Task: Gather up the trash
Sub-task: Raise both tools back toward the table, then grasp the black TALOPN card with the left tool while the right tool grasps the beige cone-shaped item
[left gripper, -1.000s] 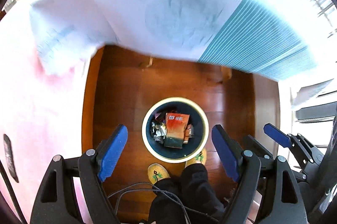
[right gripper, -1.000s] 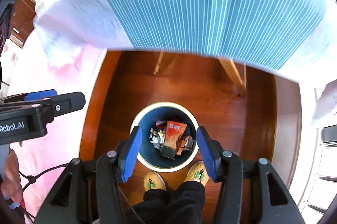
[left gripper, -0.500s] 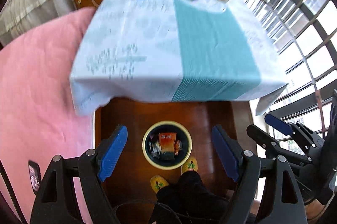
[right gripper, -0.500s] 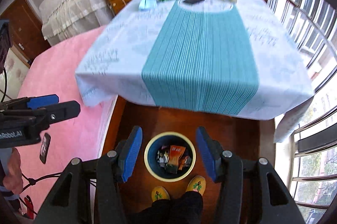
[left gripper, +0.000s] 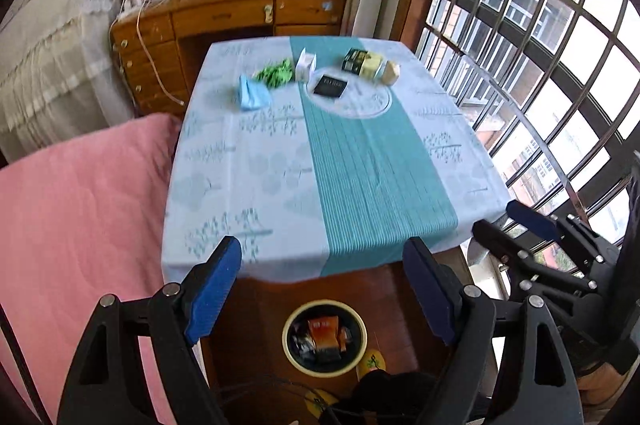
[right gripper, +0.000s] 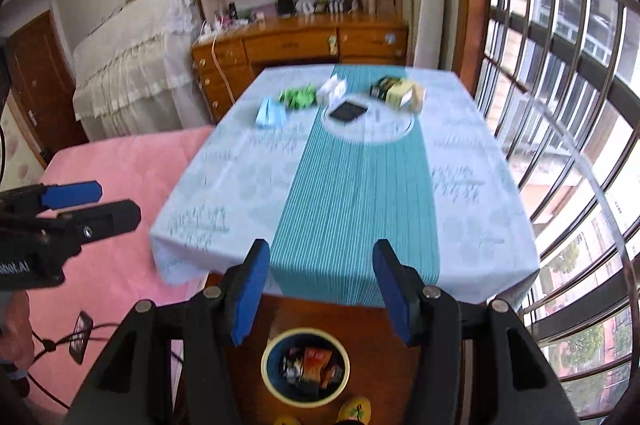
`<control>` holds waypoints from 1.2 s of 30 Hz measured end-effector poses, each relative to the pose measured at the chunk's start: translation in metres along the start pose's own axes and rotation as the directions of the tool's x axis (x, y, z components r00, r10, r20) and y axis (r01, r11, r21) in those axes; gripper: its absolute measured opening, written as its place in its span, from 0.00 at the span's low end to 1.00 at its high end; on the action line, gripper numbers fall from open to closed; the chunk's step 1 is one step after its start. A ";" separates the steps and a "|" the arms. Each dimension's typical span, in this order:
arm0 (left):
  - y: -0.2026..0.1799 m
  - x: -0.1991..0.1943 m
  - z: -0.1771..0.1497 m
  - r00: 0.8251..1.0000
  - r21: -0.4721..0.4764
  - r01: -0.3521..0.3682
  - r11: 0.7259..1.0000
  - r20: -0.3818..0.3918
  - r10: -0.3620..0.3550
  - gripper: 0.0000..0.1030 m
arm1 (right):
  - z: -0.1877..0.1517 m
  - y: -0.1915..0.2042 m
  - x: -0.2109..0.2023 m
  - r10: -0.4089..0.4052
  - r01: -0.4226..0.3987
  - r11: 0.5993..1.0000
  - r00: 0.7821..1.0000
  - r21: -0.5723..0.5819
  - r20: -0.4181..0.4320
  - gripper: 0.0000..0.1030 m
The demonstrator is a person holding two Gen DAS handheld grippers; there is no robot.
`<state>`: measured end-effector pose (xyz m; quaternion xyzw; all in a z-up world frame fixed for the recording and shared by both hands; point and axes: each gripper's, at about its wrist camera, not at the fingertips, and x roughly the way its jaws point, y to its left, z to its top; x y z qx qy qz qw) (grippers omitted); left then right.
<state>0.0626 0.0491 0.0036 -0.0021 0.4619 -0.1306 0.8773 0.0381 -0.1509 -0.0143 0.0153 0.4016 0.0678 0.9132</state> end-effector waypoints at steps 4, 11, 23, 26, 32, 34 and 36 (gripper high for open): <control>-0.006 0.006 0.021 1.000 0.027 -0.014 1.000 0.014 0.014 0.79 | 0.021 -0.013 -0.006 -0.018 0.017 1.000 0.999 0.015 0.046 0.52; -0.016 0.043 0.067 0.997 0.025 -0.071 0.997 0.025 0.070 0.79 | 0.064 -0.055 0.026 -0.042 0.039 0.998 0.997 0.049 0.069 0.52; -0.040 0.215 0.195 0.979 0.001 -0.119 0.993 -0.164 0.118 0.79 | 0.158 -0.156 0.175 0.008 -0.005 0.998 0.999 0.063 -0.040 0.52; -0.042 0.261 0.219 0.970 -0.026 -0.147 0.989 -0.200 0.139 0.79 | 0.175 -0.175 0.217 0.034 -0.029 0.998 0.996 0.062 -0.083 0.52; -0.038 0.350 0.253 0.947 -0.074 -0.158 0.985 -0.295 0.130 0.79 | 0.199 -0.198 0.288 0.036 -0.031 0.999 0.992 0.045 -0.121 0.52; -0.036 0.372 0.259 0.939 -0.078 -0.154 0.985 -0.322 0.122 0.79 | 0.205 -0.204 0.307 0.040 -0.033 0.998 0.990 0.053 -0.136 0.52; -0.034 0.392 0.262 0.931 -0.067 -0.160 0.985 -0.343 0.128 0.79 | 0.210 -0.209 0.324 0.041 -0.032 0.998 0.988 0.062 -0.147 0.52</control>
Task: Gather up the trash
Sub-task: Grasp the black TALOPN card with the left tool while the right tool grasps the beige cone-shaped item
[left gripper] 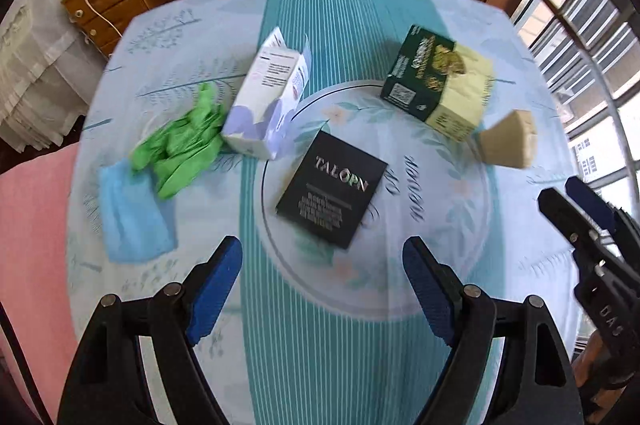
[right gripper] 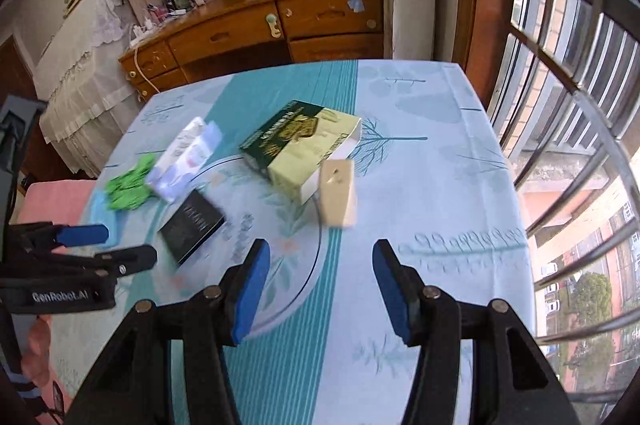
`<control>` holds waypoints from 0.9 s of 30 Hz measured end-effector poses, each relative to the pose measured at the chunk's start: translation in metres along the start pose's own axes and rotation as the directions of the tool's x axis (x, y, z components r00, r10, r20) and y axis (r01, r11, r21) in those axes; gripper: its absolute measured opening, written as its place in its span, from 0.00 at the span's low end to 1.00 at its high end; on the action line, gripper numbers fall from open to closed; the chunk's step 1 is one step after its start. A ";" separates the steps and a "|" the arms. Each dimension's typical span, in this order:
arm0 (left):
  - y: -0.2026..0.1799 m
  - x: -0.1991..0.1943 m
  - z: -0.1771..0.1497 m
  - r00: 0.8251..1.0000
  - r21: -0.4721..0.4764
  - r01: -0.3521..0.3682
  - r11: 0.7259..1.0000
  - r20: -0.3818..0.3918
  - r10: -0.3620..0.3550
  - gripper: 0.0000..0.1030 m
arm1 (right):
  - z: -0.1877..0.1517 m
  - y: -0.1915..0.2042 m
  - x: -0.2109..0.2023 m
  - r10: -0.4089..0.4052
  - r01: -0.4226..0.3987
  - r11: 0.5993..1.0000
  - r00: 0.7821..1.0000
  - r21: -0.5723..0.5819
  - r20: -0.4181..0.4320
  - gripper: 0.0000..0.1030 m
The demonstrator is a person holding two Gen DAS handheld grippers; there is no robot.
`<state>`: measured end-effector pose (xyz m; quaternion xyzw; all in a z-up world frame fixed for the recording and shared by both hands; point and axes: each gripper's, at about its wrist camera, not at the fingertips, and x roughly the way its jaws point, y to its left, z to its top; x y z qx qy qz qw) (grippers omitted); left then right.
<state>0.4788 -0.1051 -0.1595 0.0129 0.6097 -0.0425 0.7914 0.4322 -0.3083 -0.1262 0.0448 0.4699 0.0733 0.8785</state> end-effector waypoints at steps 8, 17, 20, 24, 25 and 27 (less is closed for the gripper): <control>0.007 0.052 0.023 0.995 0.004 -0.021 1.000 -0.095 0.021 0.79 | 0.022 -0.009 0.047 0.005 -0.005 1.000 0.999 -0.002 -0.045 0.52; -0.004 0.064 0.027 0.992 0.008 0.018 1.000 -0.124 -0.017 0.79 | 0.027 -0.017 0.070 0.040 -0.040 0.999 0.996 0.003 -0.075 0.52; -0.011 0.067 0.031 0.991 0.019 0.001 1.000 -0.130 0.001 0.79 | 0.027 -0.021 0.073 0.049 -0.049 0.999 0.995 0.005 -0.083 0.52; -0.015 0.070 0.036 0.991 0.018 0.000 1.000 -0.132 0.002 0.79 | 0.026 -0.024 0.076 0.064 -0.063 0.998 0.994 0.010 -0.091 0.52; -0.016 0.070 0.037 0.991 0.018 0.000 1.000 -0.131 0.002 0.79 | 0.025 -0.025 0.076 0.066 -0.065 0.998 0.994 0.009 -0.091 0.52; -0.015 0.070 0.041 0.991 0.021 0.002 1.000 -0.133 0.001 0.79 | 0.025 -0.025 0.076 0.071 -0.070 0.997 0.993 0.009 -0.090 0.51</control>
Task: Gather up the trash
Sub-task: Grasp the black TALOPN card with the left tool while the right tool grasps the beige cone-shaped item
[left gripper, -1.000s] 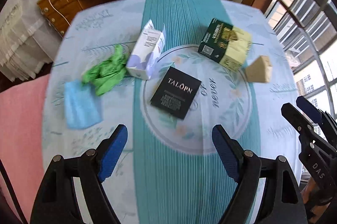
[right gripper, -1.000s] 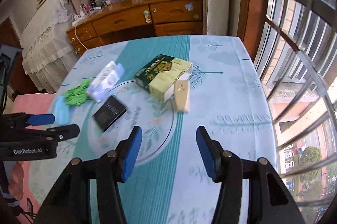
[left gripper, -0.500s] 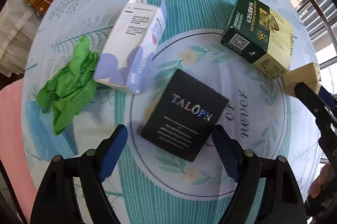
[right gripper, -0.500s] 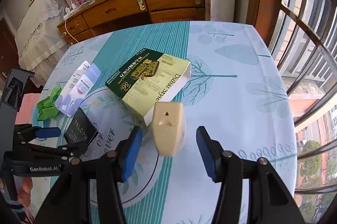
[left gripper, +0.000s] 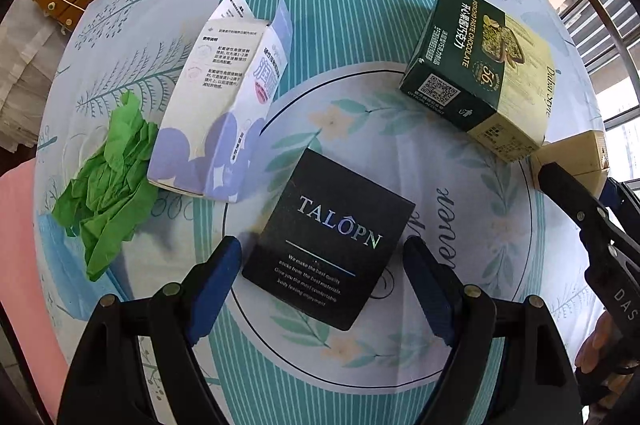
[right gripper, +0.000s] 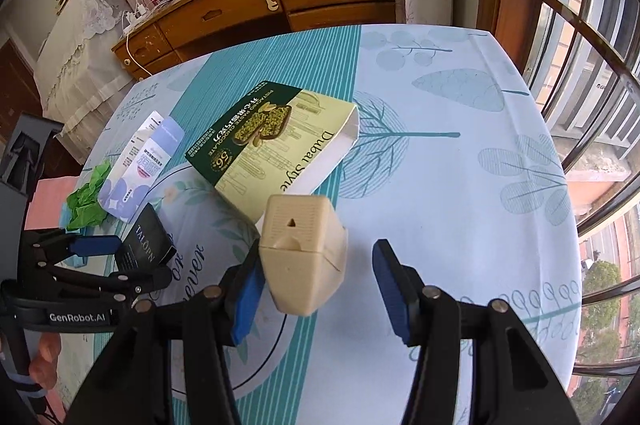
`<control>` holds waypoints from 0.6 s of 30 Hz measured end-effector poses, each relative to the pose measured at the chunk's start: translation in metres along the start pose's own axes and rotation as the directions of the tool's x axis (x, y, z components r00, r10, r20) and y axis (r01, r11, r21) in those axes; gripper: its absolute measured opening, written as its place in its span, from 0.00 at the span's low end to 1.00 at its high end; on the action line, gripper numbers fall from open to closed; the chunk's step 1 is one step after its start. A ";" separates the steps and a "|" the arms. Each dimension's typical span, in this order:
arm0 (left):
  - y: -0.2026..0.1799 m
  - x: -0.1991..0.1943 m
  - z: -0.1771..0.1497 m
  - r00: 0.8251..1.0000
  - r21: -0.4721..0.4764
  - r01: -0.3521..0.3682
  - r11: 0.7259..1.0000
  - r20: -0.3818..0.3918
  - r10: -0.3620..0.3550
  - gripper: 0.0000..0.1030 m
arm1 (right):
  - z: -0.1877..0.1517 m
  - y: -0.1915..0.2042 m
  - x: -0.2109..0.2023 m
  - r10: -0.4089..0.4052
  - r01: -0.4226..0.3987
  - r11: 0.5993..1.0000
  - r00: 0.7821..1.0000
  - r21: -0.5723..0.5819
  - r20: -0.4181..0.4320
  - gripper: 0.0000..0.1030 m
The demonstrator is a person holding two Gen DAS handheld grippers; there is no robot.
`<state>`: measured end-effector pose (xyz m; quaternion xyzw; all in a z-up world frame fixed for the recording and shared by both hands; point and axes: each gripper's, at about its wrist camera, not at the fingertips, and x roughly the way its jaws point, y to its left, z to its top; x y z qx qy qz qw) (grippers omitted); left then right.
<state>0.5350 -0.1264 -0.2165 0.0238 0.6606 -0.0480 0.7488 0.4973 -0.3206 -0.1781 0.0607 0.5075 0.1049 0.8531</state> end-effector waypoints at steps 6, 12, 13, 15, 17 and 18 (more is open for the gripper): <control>0.002 -0.008 0.003 0.999 0.014 -0.010 1.000 0.037 0.009 0.60 | -0.001 0.000 -0.002 0.024 -0.024 1.000 1.000 -0.005 0.001 0.28; -0.005 -0.021 -0.015 0.997 0.014 -0.038 0.999 0.068 0.037 0.52 | -0.012 0.003 -0.013 0.042 -0.042 0.999 0.999 -0.009 0.008 0.25; -0.006 -0.026 -0.020 0.997 0.015 -0.035 0.999 0.074 0.033 0.52 | -0.015 0.005 -0.015 0.044 -0.044 0.999 0.999 -0.012 0.006 0.25; -0.006 -0.034 -0.029 0.996 0.011 -0.023 1.000 0.084 0.022 0.51 | -0.020 0.009 -0.020 0.049 -0.048 0.999 0.999 -0.017 0.002 0.25; -0.004 -0.042 -0.042 0.996 0.001 -0.007 1.000 0.092 0.007 0.51 | -0.027 0.014 -0.026 0.052 -0.052 0.998 0.999 -0.026 0.001 0.25; -0.002 -0.047 -0.049 0.995 -0.003 0.002 1.000 0.097 -0.001 0.51 | -0.031 0.017 -0.030 0.055 -0.055 0.998 0.998 -0.029 0.000 0.25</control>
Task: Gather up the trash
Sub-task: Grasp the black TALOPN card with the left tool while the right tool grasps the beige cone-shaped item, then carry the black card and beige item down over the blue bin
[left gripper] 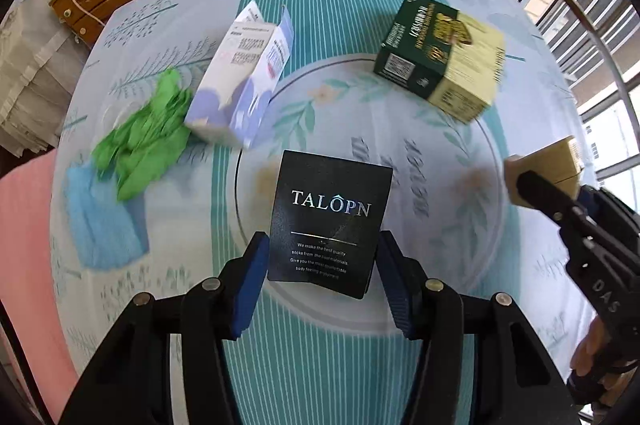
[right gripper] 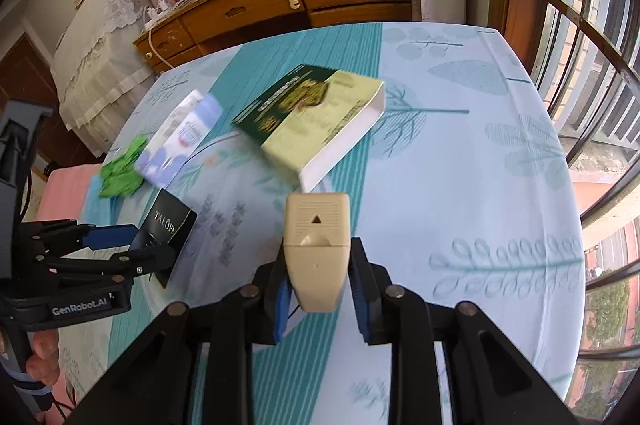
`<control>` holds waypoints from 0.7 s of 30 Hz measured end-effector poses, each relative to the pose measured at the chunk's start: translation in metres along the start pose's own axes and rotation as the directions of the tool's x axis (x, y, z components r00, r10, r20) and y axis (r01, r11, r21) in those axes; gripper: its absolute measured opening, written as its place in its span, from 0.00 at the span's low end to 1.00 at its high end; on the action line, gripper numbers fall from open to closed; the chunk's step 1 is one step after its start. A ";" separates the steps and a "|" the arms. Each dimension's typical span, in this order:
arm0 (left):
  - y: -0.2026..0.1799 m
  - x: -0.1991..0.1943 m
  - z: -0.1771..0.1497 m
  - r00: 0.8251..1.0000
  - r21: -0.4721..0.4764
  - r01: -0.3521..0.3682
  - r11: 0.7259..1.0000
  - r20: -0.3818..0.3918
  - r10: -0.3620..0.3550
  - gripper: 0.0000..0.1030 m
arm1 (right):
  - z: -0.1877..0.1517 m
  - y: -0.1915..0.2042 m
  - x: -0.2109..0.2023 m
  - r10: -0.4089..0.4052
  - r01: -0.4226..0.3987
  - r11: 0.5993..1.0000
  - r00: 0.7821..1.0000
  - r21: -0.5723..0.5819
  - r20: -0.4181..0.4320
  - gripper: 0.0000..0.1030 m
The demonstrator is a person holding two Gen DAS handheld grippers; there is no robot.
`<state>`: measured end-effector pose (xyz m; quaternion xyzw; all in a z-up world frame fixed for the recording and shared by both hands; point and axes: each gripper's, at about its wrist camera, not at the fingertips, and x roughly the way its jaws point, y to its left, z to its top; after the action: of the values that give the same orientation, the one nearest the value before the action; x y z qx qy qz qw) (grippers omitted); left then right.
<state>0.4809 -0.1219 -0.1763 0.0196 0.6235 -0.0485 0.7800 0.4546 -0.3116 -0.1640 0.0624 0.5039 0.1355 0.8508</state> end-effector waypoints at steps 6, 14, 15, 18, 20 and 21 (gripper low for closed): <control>0.011 -0.033 -0.047 0.999 -0.031 0.038 0.999 0.031 -0.037 0.51 | -0.027 0.026 -0.020 0.017 -0.018 0.999 1.000 -0.043 -0.015 0.25; 0.042 -0.090 -0.131 0.990 -0.053 0.095 0.994 0.113 -0.088 0.51 | -0.079 0.083 -0.054 0.024 -0.028 0.994 0.999 -0.104 -0.049 0.25; 0.047 -0.099 -0.145 0.988 -0.048 0.098 0.994 0.124 -0.091 0.51 | -0.086 0.091 -0.058 0.023 -0.029 0.994 0.998 -0.107 -0.050 0.25; 0.063 -0.123 -0.188 0.983 -0.023 0.106 0.994 0.155 -0.101 0.51 | -0.113 0.118 -0.075 0.022 -0.028 0.994 0.998 -0.110 -0.055 0.25; 0.072 -0.139 -0.216 0.979 -0.007 0.115 0.993 0.168 -0.112 0.51 | -0.131 0.135 -0.086 0.025 -0.031 0.994 0.998 -0.106 -0.057 0.25; 0.077 -0.147 -0.232 0.978 0.003 0.117 0.993 0.173 -0.116 0.51 | -0.141 0.144 -0.093 0.027 -0.032 0.994 0.998 -0.101 -0.057 0.25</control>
<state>0.2316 -0.0167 -0.0868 -0.0239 0.5536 -0.0935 0.8272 0.2653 -0.2057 -0.1195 0.0225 0.5186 0.1753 0.8365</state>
